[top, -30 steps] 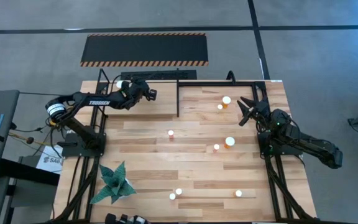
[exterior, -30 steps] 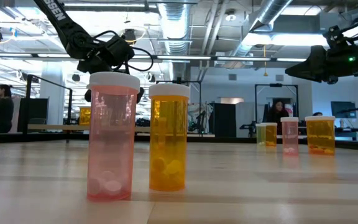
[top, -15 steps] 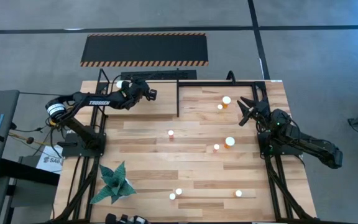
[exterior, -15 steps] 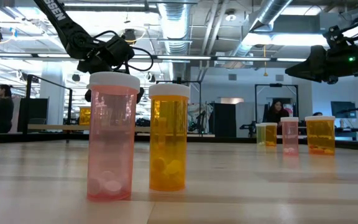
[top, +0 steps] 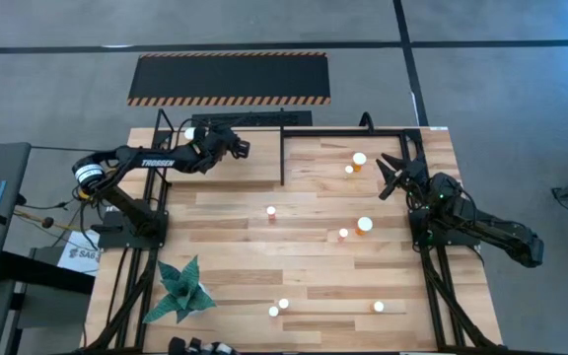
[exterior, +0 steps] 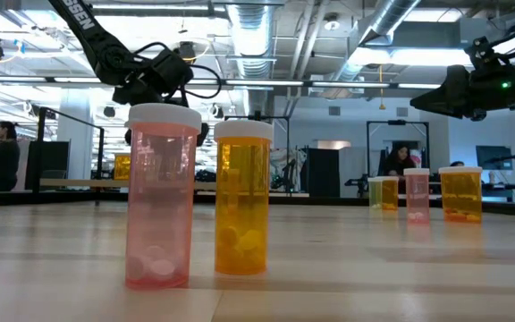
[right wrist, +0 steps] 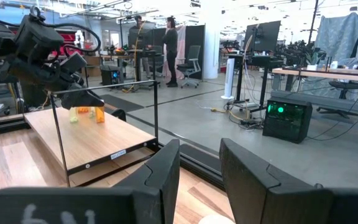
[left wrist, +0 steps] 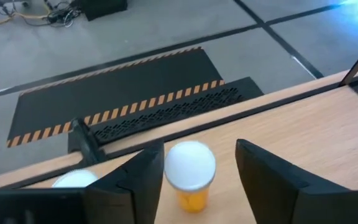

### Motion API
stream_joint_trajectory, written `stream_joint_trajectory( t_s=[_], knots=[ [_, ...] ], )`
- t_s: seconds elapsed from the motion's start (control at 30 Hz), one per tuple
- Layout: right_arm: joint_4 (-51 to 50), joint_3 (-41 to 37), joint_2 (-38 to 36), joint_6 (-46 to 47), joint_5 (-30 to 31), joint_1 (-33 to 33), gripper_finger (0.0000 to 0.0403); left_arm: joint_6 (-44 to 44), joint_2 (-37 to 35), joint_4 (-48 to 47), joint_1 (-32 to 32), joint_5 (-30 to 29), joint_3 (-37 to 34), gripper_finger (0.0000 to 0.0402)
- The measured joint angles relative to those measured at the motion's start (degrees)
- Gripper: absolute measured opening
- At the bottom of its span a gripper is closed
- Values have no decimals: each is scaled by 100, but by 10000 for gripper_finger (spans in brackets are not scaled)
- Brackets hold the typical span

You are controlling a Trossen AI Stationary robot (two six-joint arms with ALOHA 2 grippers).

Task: Pick and place medicine bottles onto shelf by color
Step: Put the top left pink pill bottle on the shelf

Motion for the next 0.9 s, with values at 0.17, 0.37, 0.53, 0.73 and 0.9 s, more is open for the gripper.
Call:
stream_joint_trajectory(
  t_s=[0.17, 0.37, 0.53, 0.73, 0.9],
  knots=[
    [0, 0, 0, 0, -2, -1, 137, 40, 0, 135, 0, 20, 0, 203],
    [-1, 0, 1, 1, -2, -1, 139, 132, -166, 149, -2, -38, 0, 206],
    [0, 0, -1, 0, -1, -1, 137, 382, -568, 154, -19, -55, 0, 206],
    [0, 0, 0, 1, -1, -1, 139, 931, -1057, 137, -306, 534, 0, 206],
    [0, 0, -1, 0, -2, -1, 137, 1091, -1290, 220, -756, 1151, 0, 206]
  ],
)
